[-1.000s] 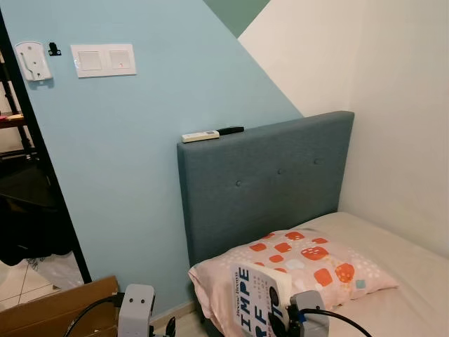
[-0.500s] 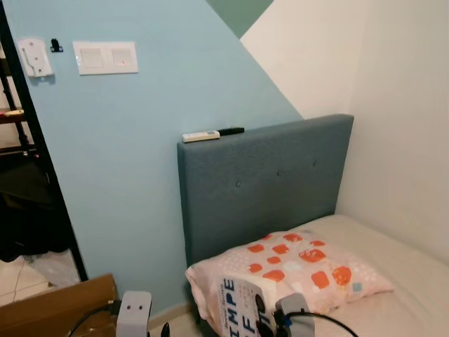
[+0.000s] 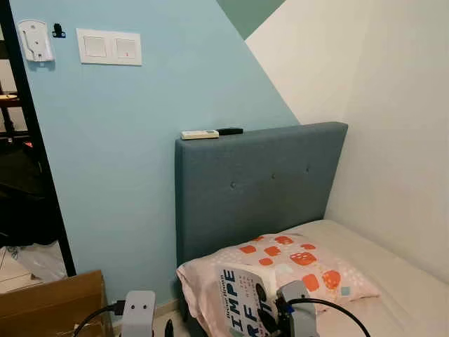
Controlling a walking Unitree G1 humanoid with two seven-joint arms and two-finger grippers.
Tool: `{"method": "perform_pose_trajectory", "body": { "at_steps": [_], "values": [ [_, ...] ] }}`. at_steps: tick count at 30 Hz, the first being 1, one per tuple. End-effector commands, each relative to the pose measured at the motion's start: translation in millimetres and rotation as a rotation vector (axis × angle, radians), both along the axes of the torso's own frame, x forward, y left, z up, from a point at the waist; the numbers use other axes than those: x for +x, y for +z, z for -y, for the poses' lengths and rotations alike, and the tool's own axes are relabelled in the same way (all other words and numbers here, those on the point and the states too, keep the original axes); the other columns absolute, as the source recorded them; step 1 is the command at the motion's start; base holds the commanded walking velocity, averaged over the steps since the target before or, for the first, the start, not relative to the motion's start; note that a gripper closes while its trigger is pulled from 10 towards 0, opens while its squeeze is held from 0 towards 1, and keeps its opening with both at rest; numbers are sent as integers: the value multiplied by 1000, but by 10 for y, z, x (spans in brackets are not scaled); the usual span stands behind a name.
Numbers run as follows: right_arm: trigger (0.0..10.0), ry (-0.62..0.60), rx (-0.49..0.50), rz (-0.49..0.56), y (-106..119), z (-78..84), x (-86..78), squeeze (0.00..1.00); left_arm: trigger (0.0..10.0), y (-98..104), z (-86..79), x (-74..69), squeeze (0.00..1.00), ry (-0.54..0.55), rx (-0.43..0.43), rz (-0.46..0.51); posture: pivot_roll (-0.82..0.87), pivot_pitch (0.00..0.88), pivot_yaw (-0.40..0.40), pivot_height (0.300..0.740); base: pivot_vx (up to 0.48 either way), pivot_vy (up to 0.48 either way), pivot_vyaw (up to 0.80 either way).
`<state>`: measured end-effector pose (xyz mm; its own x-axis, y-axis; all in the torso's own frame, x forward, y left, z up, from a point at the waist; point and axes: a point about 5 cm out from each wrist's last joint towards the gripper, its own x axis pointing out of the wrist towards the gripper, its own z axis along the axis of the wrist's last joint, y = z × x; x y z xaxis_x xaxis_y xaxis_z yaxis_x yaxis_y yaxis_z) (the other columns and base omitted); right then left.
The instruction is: Clean up the room
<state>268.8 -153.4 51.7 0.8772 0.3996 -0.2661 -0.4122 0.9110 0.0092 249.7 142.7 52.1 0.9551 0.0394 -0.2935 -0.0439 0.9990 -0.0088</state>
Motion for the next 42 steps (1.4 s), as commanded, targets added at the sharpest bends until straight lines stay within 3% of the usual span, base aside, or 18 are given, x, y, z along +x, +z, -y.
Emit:
{"method": "perform_pose_trajectory", "body": {
  "at_steps": [1,8,18,29,42],
  "values": [
    [10000,-24,32,3,24,18,-22,0,10000,20,4,5,0,-30,27,11,-69,38,-43,740,0,0,0],
    [10000,-49,54,-43,-57,0,-126,0,10000,31,19,26,0,-63,47,16,-72,45,-31,740,0,0,-229],
    [10000,-65,72,-29,-25,20,-89,0,10000,44,16,16,0,-59,42,23,-71,52,-31,740,0,0,-749],
    [10000,-69,78,-44,15,111,-26,0,10000,48,-11,17,0,-42,51,22,-71,57,-41,740,0,0,0],
    [10000,-87,118,-69,0,105,-38,0,10000,39,3,12,0,-66,53,13,-73,60,-36,740,0,0,0]
  ]
}}
